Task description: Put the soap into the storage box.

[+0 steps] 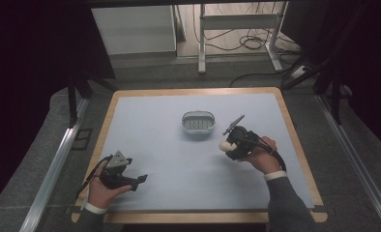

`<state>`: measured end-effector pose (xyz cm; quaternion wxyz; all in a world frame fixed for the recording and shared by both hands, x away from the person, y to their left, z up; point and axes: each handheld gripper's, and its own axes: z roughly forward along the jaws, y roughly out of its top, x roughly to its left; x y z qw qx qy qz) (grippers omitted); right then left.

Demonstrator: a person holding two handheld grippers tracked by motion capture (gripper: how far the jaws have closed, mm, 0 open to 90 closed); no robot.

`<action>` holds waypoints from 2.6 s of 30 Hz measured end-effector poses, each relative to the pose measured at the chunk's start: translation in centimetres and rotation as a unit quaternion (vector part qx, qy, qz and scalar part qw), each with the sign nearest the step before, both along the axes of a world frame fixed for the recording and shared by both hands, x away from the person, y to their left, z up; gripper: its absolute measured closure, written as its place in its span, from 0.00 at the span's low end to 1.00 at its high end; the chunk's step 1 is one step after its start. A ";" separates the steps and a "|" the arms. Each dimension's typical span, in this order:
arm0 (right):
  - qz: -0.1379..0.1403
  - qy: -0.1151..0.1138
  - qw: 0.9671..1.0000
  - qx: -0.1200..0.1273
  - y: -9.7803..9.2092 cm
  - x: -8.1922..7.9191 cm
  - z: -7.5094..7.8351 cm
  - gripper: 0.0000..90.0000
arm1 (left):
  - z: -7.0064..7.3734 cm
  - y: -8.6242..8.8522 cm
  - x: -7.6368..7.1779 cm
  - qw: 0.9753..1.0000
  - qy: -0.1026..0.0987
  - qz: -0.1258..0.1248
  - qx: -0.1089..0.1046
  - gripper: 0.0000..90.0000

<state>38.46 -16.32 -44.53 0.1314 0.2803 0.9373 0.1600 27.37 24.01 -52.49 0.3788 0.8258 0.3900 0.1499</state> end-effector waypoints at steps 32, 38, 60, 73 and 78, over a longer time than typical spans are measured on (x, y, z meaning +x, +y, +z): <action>0.026 -0.011 1.000 0.002 2.6 3.3 1.6 0.55 | -0.1 -0.1 0.0 1.000 0.001 -0.002 0.000 0.12; 0.030 -0.014 0.999 0.001 3.0 3.8 1.7 0.55 | -0.1 -0.1 0.0 1.000 0.001 -0.003 -0.001 0.12; 0.042 -0.019 0.999 -0.006 4.6 5.7 1.8 0.55 | -0.1 -0.1 0.1 1.000 0.002 -0.004 0.000 0.12; 0.057 -0.025 0.998 -0.010 5.7 6.9 2.4 0.55 | 0.0 -0.1 0.0 1.000 0.002 -0.005 -0.004 0.12; 0.062 -0.026 0.998 -0.012 6.4 7.6 2.4 0.55 | 0.0 -0.1 0.0 1.000 0.001 -0.005 -0.003 0.12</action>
